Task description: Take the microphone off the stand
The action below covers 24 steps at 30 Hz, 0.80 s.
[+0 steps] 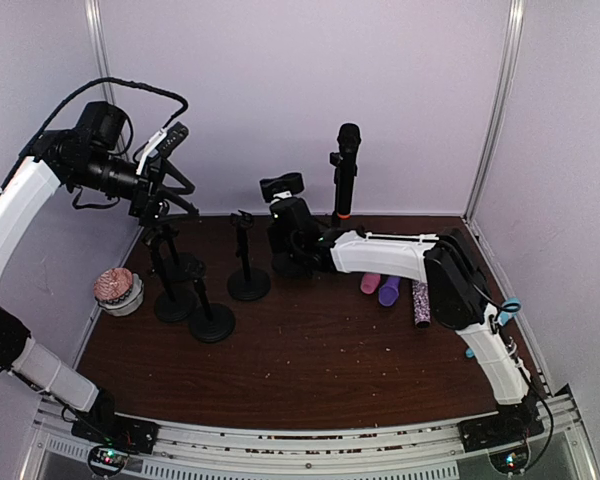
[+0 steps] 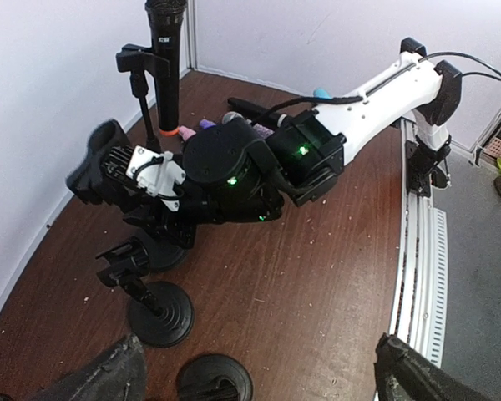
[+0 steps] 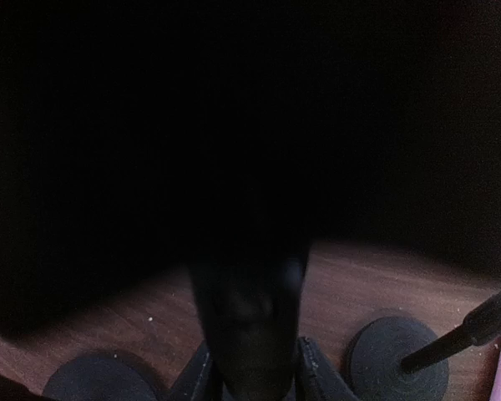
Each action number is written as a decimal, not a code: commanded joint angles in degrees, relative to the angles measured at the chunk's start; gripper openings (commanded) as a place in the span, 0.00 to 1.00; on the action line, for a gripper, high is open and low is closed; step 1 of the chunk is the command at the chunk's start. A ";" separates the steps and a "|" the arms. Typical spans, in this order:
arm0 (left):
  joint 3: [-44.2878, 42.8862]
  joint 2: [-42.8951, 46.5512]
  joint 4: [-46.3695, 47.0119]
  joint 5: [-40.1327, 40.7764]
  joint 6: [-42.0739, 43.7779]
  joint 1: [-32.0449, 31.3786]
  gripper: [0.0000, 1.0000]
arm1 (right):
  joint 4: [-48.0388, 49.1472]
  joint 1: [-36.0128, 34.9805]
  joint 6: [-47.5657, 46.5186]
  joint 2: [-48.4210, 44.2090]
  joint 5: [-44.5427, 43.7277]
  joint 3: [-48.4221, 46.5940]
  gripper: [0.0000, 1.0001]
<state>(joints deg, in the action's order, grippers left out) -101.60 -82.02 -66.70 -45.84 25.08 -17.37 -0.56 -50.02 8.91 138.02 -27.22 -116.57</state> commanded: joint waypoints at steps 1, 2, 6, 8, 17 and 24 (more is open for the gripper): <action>-1.08 0.42 -0.26 -0.61 1.64 0.83 0.98 | 1.75 -0.25 3.00 -5.98 1.82 4.64 0.32; -0.99 0.57 -0.27 -0.57 1.66 0.84 0.98 | 1.83 -0.31 3.44 -6.53 2.03 5.54 0.33; -0.55 1.60 -0.25 -0.64 1.66 0.89 0.98 | 1.11 -0.90 4.46 -8.18 3.34 8.20 0.45; -0.44 2.13 -0.28 -0.80 1.56 0.92 0.98 | 1.43 -1.35 4.86 -9.66 3.18 10.16 0.50; -0.35 2.44 0.49 -0.31 -0.19 0.84 0.98 | 5.66 -3.18 8.11 -23.57 6.77 27.21 0.71; -1.52 1.14 1.11 1.44 -2.06 0.84 0.98 | 7.91 -2.36 10.23 -43.48 5.90 45.40 0.81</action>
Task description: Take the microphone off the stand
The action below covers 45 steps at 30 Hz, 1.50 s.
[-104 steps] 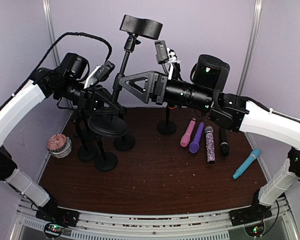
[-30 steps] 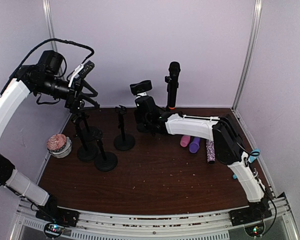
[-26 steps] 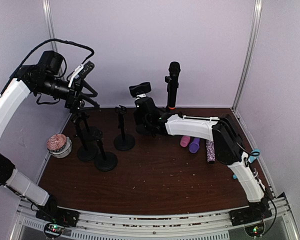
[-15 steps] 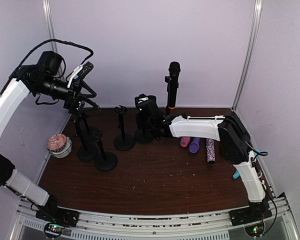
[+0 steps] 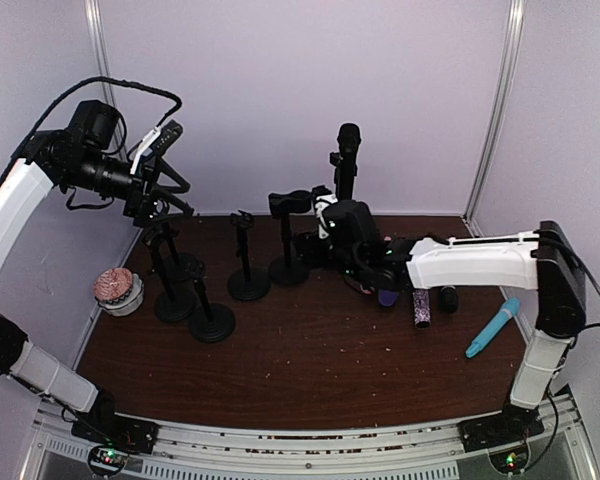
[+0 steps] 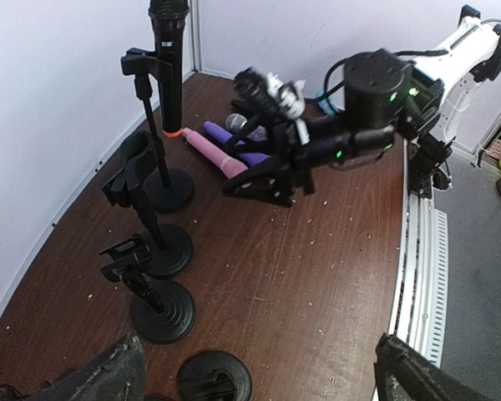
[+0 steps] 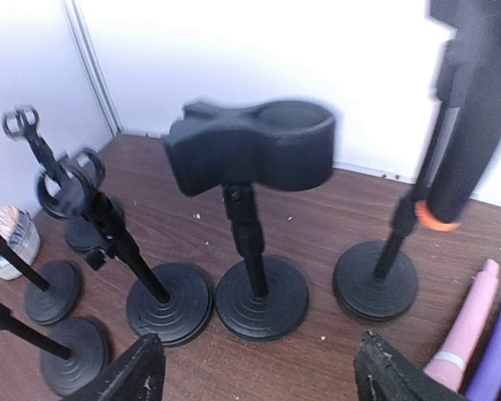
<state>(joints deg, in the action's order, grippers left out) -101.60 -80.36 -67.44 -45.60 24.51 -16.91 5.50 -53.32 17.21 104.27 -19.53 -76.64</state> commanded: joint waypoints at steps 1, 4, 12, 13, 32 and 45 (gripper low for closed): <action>-1.96 -0.65 1.80 1.52 -1.76 0.44 0.98 | 1.32 1.37 1.76 -11.98 -2.86 6.65 0.83; -2.68 -1.23 1.95 2.31 -2.61 0.38 0.98 | 0.33 4.34 0.28 -17.42 -3.39 7.27 0.93; -2.20 -0.55 1.90 1.99 -3.07 0.39 0.98 | -10.28 13.45 -4.65 -12.64 8.02 -11.94 1.00; -2.20 -0.51 1.89 2.01 -3.07 0.44 0.98 | -11.92 14.18 -5.29 -10.89 8.80 -16.04 1.00; -2.20 -0.54 1.94 1.04 -2.15 0.44 0.98 | -22.01 18.83 -8.59 8.87 10.59 -36.42 0.80; -1.32 -0.53 1.94 0.49 -1.40 0.41 0.98 | -20.19 18.82 -10.77 3.80 10.59 -35.62 0.17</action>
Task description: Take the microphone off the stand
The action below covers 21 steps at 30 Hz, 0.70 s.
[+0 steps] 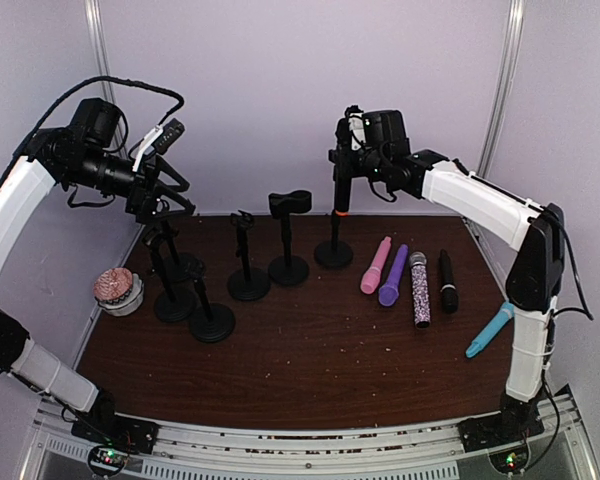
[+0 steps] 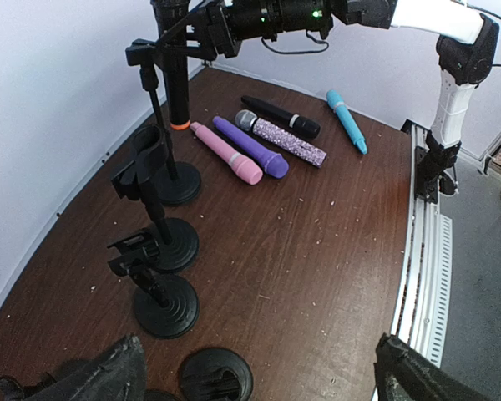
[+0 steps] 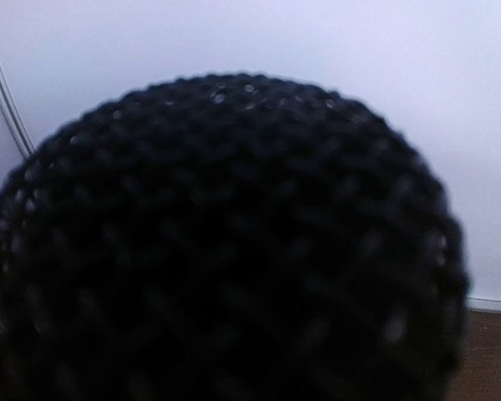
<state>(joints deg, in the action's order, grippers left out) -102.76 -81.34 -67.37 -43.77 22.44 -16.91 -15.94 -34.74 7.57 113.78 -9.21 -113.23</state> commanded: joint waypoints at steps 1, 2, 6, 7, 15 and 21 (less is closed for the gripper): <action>-0.08 0.37 1.87 -1.59 0.68 0.38 0.98 | 1.78 0.21 -1.16 -7.03 1.27 1.72 0.15; -0.07 0.25 1.87 -1.85 0.60 0.38 0.98 | 2.57 0.16 -1.16 -8.39 2.61 2.47 0.14; 0.72 0.04 1.85 -3.56 0.64 0.43 0.96 | 4.25 -0.34 -0.45 -13.81 8.96 6.88 0.10; 1.10 0.04 1.87 -4.39 0.67 0.45 0.95 | 4.40 -0.59 -0.18 -14.96 10.42 8.13 0.10; 3.12 -0.69 2.17 -8.64 0.33 0.30 0.92 | 8.28 -3.78 0.51 -25.34 19.37 23.25 0.07; 5.26 -1.31 2.25 -11.84 3.35 -1.87 0.96 | 10.36 -8.85 1.05 -30.88 24.68 31.02 0.06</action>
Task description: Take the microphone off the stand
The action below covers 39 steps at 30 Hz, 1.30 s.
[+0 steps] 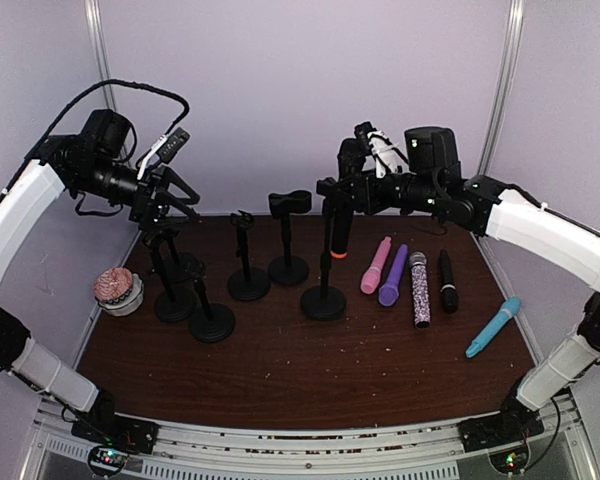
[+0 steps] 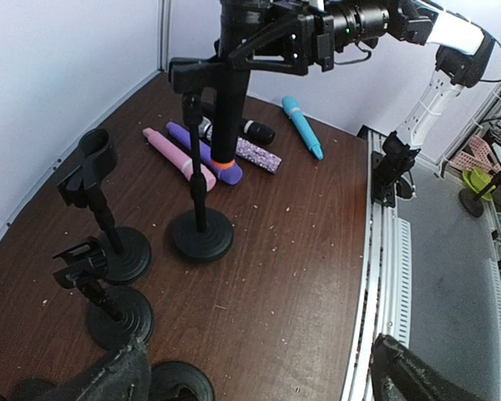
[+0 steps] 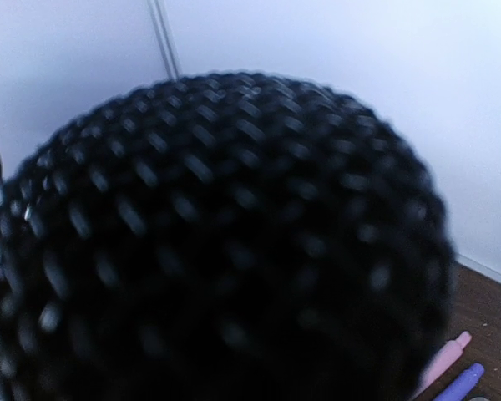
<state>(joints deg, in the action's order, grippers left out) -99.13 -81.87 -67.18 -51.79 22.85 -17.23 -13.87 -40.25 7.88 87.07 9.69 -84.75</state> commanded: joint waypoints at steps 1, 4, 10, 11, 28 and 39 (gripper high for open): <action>2.00 -0.90 2.07 -3.94 3.90 -2.33 0.97 | 8.73 -4.64 0.39 -4.71 6.24 3.47 0.05; 2.45 -1.83 2.20 -3.88 6.55 -4.72 0.98 | 9.70 -8.26 -1.33 -5.49 7.18 5.17 0.04; 1.48 -4.49 2.05 -2.24 12.61 -8.63 0.98 | 9.33 -14.31 -5.42 -4.79 8.41 3.76 0.04; 1.22 -4.91 2.12 -1.67 13.96 -9.19 0.98 | 9.33 -14.90 -5.85 -4.72 8.75 3.60 0.04; -2.94 -13.66 2.05 -3.42 27.02 -15.66 0.93 | 8.85 -16.69 -5.05 -4.80 9.10 7.42 0.72; -4.29 -14.86 4.10 -3.11 24.45 -18.43 0.83 | 15.18 -16.70 -1.88 -12.31 7.99 15.32 0.52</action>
<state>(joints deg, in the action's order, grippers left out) -101.82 -97.08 -65.78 -53.76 48.29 -35.09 -2.61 -56.88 4.36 76.23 18.39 -69.89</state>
